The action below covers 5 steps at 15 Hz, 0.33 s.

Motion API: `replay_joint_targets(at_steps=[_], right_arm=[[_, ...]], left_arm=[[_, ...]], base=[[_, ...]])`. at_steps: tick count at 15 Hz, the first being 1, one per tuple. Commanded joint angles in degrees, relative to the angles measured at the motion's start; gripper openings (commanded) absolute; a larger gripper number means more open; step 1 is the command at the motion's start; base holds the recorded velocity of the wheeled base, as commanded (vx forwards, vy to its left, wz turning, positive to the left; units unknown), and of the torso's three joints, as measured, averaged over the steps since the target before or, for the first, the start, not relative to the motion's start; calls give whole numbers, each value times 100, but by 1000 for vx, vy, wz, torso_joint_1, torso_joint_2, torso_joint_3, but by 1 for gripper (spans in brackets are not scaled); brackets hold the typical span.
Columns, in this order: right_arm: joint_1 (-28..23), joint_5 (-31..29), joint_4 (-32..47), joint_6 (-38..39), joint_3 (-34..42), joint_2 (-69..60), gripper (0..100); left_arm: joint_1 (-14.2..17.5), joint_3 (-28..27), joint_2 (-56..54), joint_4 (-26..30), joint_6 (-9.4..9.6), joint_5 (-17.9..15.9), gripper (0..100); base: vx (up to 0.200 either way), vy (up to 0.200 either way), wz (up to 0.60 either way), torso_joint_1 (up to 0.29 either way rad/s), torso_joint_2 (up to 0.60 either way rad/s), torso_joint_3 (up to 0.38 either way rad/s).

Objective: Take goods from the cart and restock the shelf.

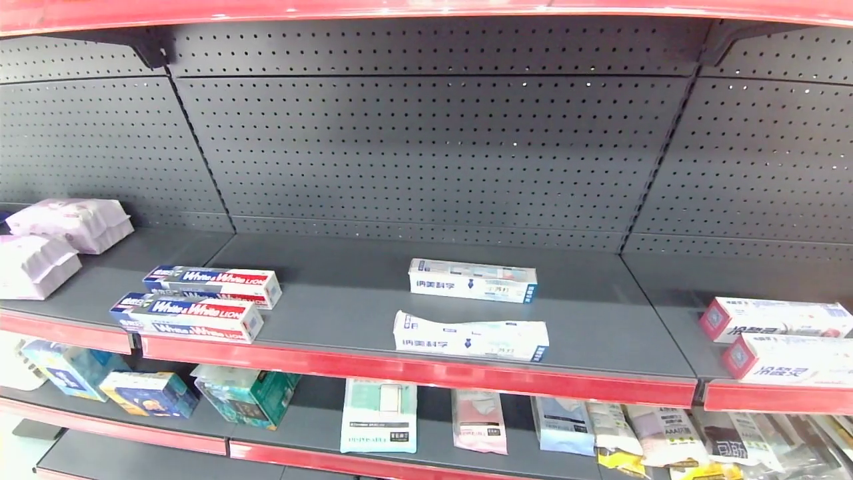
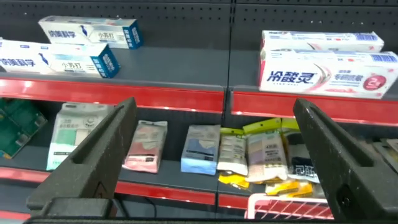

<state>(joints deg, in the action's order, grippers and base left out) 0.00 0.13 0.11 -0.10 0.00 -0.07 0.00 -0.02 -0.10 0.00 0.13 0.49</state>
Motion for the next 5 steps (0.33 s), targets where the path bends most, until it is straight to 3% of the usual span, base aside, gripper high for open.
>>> replay_joint_targets(at_steps=[1,5], right_arm=[[0,4,-2,-8,0,7,100],[0,-40,-2,-34,-9,7,100]], left_arm=[[-9,2,10,0,4,4,100],[0,2,10,0,13,4,100]], base=[[0,0,0,0,0,0],[0,0,0,0,0,0]])
